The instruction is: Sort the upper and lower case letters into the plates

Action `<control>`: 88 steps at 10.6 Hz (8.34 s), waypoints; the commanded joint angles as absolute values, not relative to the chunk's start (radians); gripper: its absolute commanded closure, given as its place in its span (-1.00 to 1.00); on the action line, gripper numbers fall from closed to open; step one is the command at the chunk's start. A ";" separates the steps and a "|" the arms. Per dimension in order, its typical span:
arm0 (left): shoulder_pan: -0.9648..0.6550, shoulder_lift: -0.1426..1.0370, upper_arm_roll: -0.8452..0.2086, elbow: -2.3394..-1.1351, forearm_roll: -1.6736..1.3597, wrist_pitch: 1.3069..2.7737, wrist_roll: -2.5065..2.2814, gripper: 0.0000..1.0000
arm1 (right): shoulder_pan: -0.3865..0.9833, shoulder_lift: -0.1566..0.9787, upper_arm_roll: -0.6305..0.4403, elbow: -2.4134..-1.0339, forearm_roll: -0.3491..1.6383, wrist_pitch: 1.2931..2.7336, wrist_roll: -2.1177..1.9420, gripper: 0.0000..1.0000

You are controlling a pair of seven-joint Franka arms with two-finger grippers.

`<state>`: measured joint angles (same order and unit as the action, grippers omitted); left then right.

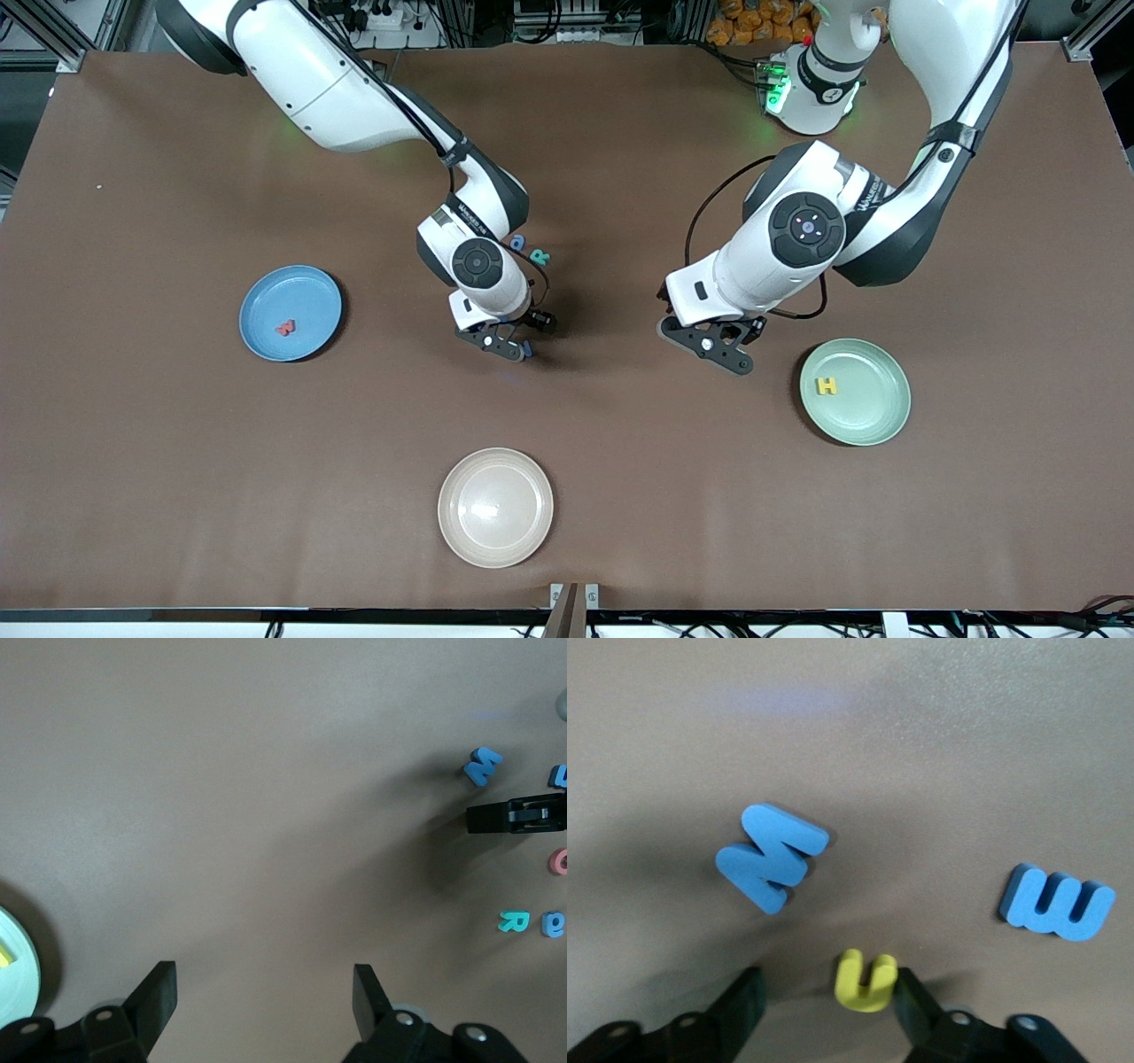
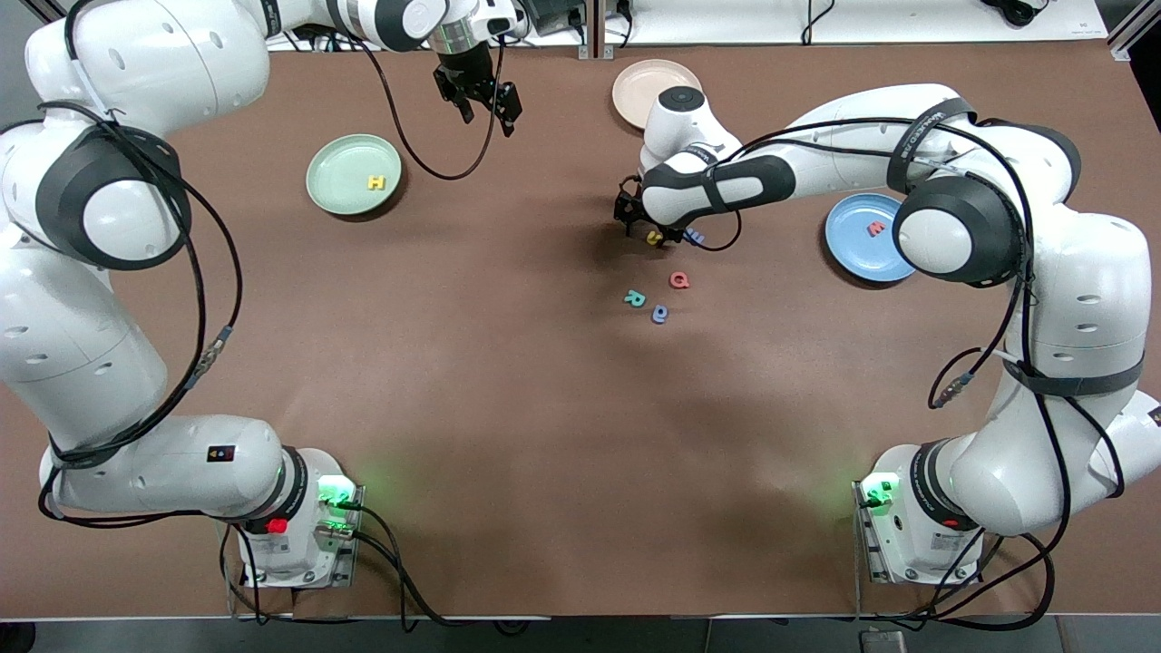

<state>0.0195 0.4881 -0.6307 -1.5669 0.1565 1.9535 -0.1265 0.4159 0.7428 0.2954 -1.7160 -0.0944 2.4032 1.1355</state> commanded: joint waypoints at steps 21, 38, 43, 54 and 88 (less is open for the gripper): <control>-0.374 0.767 -0.501 -1.428 0.310 2.501 -0.239 -0.72 | -0.259 0.460 0.472 -1.733 -0.091 1.799 0.504 1.00; -0.666 1.000 -0.238 -1.342 0.313 2.767 -0.250 -0.33 | -0.408 0.387 0.437 -1.916 -0.192 1.915 0.305 -1.00; -0.686 1.019 -0.204 -1.341 0.313 2.799 -0.242 -0.29 | -0.348 0.388 0.437 -1.836 -0.152 1.871 0.305 -1.00; -0.674 1.000 -0.186 -1.353 0.330 2.800 -0.238 1.00 | -0.273 0.388 0.436 -1.832 -0.149 1.881 0.401 -1.00; 0.304 0.414 -0.774 -1.812 0.225 2.085 -0.157 -1.00 | 0.158 0.666 0.425 -1.839 -0.100 2.301 1.405 -1.00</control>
<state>0.3077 0.4204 -0.7360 -1.8153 0.2314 2.1100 -0.0616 0.1411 0.6700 0.4284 -1.8303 -0.0725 2.2720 1.3756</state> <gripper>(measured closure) 0.000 0.000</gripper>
